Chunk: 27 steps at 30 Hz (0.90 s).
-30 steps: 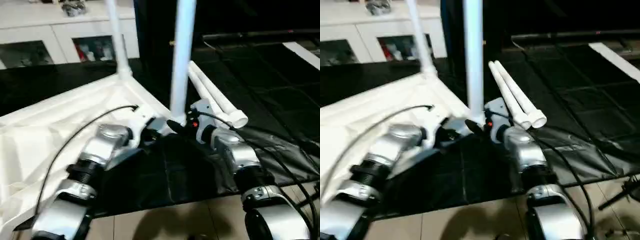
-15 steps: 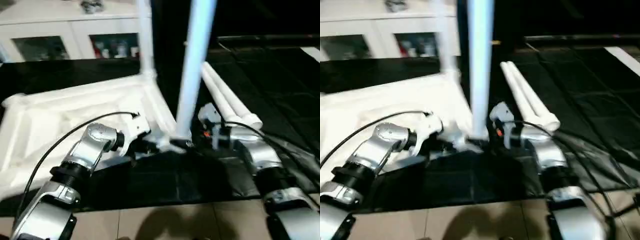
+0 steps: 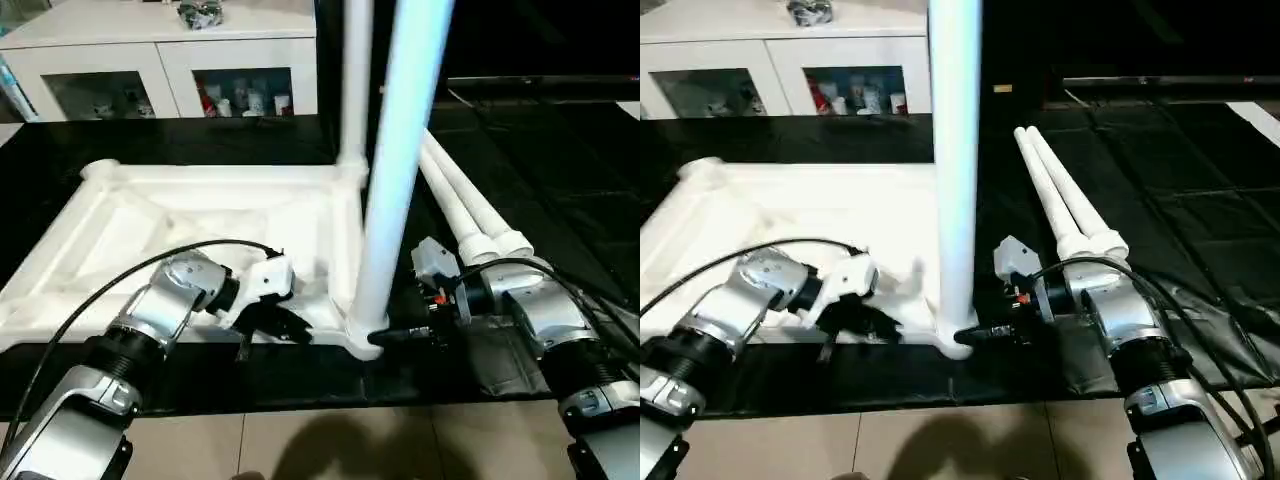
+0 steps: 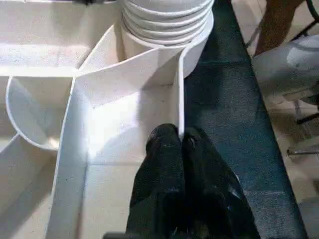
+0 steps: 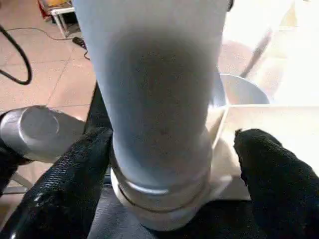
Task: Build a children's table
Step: Rotate leg to tighten
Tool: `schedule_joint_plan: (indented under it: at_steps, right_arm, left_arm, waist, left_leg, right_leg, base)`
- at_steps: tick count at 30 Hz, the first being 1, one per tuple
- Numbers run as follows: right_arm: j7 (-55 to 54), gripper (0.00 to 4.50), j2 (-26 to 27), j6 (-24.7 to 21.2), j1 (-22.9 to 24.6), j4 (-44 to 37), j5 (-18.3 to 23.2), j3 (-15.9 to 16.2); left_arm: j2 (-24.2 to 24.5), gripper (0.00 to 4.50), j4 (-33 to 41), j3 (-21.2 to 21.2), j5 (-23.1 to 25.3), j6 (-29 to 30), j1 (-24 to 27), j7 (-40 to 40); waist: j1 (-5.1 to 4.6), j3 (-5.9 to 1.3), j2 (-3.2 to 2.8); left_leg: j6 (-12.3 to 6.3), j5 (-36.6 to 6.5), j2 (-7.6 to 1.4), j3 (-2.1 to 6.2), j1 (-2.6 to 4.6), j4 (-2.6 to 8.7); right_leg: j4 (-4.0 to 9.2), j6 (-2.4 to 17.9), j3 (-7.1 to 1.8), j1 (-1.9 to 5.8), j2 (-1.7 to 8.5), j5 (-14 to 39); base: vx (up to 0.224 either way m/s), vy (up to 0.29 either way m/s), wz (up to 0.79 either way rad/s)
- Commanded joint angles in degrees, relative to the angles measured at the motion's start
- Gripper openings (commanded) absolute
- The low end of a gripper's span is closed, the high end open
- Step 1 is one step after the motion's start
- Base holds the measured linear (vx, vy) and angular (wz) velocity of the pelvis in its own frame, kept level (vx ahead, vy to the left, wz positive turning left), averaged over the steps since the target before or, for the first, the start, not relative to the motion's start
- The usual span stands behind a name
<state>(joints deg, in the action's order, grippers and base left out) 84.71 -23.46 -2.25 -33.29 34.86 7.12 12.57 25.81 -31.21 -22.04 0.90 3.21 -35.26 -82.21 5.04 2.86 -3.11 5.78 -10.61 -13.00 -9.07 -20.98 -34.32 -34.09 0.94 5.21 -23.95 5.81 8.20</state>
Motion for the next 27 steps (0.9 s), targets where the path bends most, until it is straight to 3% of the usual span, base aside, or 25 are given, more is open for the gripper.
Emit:
schedule_joint_plan:
  at_steps: [1,9,10,21,23,27]
  right_arm:
    - [-0.26,3.72,0.15,-0.13,0.04,-0.88,0.49,0.27]
    - [0.43,3.22,0.44,-0.5,0.71,-1.84,0.78,0.8]
    - [0.45,2.98,0.56,-0.54,0.75,-1.94,0.84,0.83]
    - [-0.48,2.72,1.46,-2.34,3.34,-4.74,2.11,0.88]
    - [-3.44,2.72,2.96,-4.23,3.99,-5.05,2.95,-0.31]
    - [-11.33,2.71,6.21,-5.95,4.82,-4.97,2.38,-1.83]
  left_arm:
    - [-0.41,0.0,1.59,-1.95,0.22,-1.44,0.48,-3.05]
    - [-0.18,0.0,1.07,-2.26,0.29,-2.12,0.19,-3.18]
    - [-0.09,0.0,0.91,-2.33,0.3,-2.21,0.1,-3.21]
    - [-1.52,0.0,0.26,-0.9,-0.67,0.38,-0.08,-0.52]
    - [-2.61,0.0,-0.11,0.13,-0.97,2.6,-0.35,2.0]
    - [-5.12,0.0,-1.9,2.25,-0.65,6.21,-1.62,8.79]
  waist:
    - [-0.38,-4.19,0.69]
    - [-0.32,-4.38,0.5]
    - [-0.32,-4.35,0.39]
    - [-0.31,-4.37,0.17]
    - [-0.25,-4.28,0.17]
    - [-0.63,-3.87,0.21]
  left_leg:
    - [-3.73,-13.19,0.27,-1.11,0.22,4.09]
    - [-4.11,-11.49,0.22,-1.08,0.17,3.99]
    - [-3.96,-12.13,0.25,-1.13,0.27,3.97]
    - [-3.76,-12.22,0.26,-1.14,0.3,3.99]
    - [-3.57,-12.62,0.3,-1.14,0.28,4.05]
    - [-2.13,-15.52,0.54,-1.0,0.46,4.35]
  right_leg:
    - [3.6,12.72,-1.82,3.71,1.53,16.43]
    - [3.26,13.3,-1.84,3.72,1.47,13.85]
    - [3.37,13.38,-1.86,3.65,1.46,14.14]
    - [3.38,13.52,-1.88,3.74,1.37,13.22]
    - [3.41,13.43,-1.89,3.75,1.41,14.15]
    - [4.35,10.65,-1.61,3.61,1.53,22.27]
  base:
    - [0.0,0.0,0.0]
    - [0.0,0.0,0.0]
    - [0.0,0.0,0.0]
    - [0.0,0.0,0.0]
    - [0.0,0.0,0.0]
    - [0.0,0.0,0.0]
